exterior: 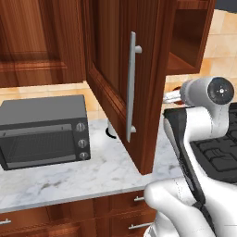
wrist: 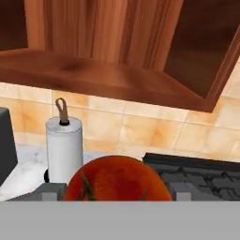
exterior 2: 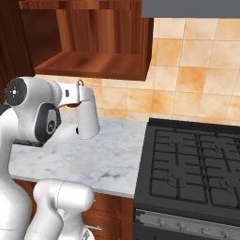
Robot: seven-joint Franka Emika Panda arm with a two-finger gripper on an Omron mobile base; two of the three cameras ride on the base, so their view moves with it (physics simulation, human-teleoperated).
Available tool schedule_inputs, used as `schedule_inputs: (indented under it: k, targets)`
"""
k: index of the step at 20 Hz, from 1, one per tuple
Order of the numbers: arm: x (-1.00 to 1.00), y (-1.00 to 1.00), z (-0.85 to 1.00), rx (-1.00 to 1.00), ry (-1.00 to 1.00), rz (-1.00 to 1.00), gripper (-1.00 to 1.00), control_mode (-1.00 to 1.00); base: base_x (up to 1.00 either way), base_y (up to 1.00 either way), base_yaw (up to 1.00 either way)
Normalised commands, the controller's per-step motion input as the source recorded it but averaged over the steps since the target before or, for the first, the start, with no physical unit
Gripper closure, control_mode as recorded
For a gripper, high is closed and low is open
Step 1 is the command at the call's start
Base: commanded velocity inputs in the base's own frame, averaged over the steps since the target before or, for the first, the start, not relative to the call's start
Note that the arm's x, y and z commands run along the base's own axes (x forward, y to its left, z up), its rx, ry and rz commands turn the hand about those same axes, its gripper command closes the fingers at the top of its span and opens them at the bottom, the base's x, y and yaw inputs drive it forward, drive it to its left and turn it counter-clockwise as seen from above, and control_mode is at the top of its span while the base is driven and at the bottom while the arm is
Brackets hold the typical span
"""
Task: Pick the tomato from the counter and place it in the cabinet. Then close the cabinet.
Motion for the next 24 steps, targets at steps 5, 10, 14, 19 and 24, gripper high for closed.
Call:
schedule_inputs:
  k: [5,10,14,19,24]
  targets:
    - [0.11,-0.23,0.99,0.07,-0.34,-0.03,1.00,-1.00,0.00,0.00,0.00]
    - [0.47,-0.03,0.65,0.10,-0.13,-0.05,1.00,-1.00,0.00,0.00,0.00]
    - [1.00,0.00,0.00,0.14,0.07,-0.01,1.00,-1.00,0.00,0.00,0.00]
    - [0.96,0.00,0.00,0.11,0.03,0.00,1.00,-1.00,0.00,0.00,0.00]
    - [0.93,0.00,-0.14,0.03,0.04,0.00,1.00,-1.00,0.00,0.00,0.00]
